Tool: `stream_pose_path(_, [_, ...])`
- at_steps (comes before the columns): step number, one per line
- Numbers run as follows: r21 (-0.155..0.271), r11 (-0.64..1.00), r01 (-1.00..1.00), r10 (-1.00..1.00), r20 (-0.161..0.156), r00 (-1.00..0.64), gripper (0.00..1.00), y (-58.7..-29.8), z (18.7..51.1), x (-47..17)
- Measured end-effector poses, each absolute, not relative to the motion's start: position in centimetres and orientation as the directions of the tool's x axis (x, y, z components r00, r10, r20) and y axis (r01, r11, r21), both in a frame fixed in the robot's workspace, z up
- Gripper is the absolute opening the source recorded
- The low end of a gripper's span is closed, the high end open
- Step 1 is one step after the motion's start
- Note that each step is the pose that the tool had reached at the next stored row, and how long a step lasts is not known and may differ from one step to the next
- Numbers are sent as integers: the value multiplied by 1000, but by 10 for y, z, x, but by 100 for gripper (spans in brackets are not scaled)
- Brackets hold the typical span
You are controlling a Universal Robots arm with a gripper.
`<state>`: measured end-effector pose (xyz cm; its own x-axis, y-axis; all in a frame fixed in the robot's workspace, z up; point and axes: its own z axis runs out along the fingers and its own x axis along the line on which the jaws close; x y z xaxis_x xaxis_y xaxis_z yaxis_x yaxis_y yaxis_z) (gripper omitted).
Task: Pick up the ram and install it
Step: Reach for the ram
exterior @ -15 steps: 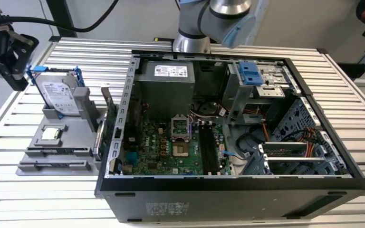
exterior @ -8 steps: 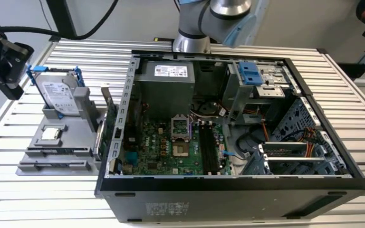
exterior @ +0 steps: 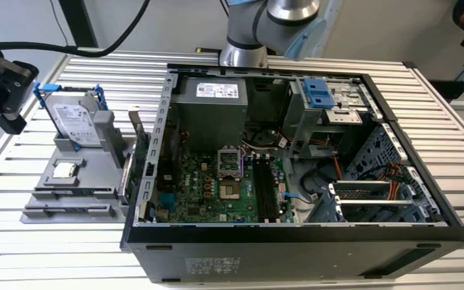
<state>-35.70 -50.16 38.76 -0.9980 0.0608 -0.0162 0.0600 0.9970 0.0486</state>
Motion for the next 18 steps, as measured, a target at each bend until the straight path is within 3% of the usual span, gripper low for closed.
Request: stream_pose_path(18, [48, 999, -19, -18, -14, -1000, 0, -502, 388, -357])
